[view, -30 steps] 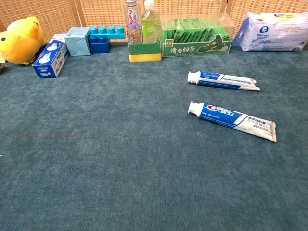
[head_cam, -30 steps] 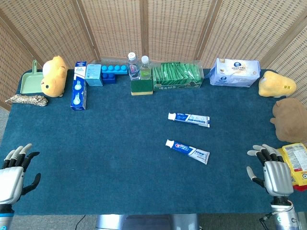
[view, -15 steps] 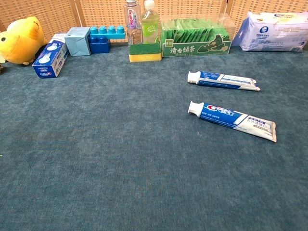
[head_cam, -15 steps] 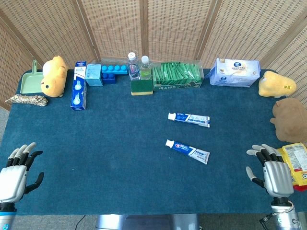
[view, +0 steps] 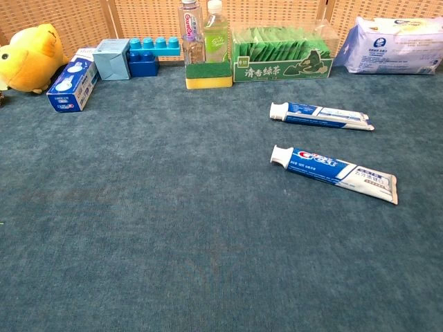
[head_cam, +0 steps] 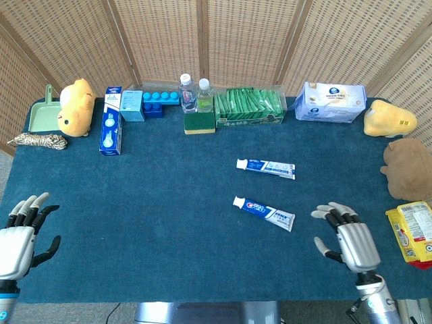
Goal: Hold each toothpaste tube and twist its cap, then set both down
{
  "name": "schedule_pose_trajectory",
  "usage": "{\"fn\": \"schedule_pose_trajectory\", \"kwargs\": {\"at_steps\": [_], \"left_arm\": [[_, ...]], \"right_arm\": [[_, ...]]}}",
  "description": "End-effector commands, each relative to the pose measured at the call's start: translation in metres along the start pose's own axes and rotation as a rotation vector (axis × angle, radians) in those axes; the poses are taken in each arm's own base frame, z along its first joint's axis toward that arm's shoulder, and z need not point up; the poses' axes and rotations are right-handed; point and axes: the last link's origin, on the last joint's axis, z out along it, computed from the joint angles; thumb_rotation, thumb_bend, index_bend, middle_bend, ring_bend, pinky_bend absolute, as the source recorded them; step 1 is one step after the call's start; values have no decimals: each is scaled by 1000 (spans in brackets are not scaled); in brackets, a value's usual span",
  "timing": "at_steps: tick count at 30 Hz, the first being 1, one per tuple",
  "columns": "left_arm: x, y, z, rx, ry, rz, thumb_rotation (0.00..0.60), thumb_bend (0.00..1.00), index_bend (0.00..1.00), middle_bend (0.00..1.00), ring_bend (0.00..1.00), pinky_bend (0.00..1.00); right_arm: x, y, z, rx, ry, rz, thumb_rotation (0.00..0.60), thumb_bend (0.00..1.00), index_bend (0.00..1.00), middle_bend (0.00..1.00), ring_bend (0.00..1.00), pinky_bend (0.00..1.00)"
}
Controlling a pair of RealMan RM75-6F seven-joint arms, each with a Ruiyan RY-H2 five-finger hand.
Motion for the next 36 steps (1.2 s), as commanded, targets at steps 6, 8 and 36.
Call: {"fn": "schedule_pose_trajectory", "kwargs": {"at_steps": [6, 8, 36], "left_arm": [[3, 0, 6, 1, 5, -4, 600, 348, 212, 100, 62, 65], [4, 0, 9, 0, 10, -5, 600, 347, 212, 101, 63, 65], [4, 3, 15, 0, -3, -6, 600, 347, 211, 99, 63, 65]], "right_arm": [[-25, -45, 43, 113, -120, 13, 600, 286, 293, 279, 166, 189], [-36, -60, 59, 146, -156, -8, 600, 250, 281, 275, 165, 189], [-95, -83, 134, 121, -194, -284, 600, 159, 210, 236, 119, 192]]}}
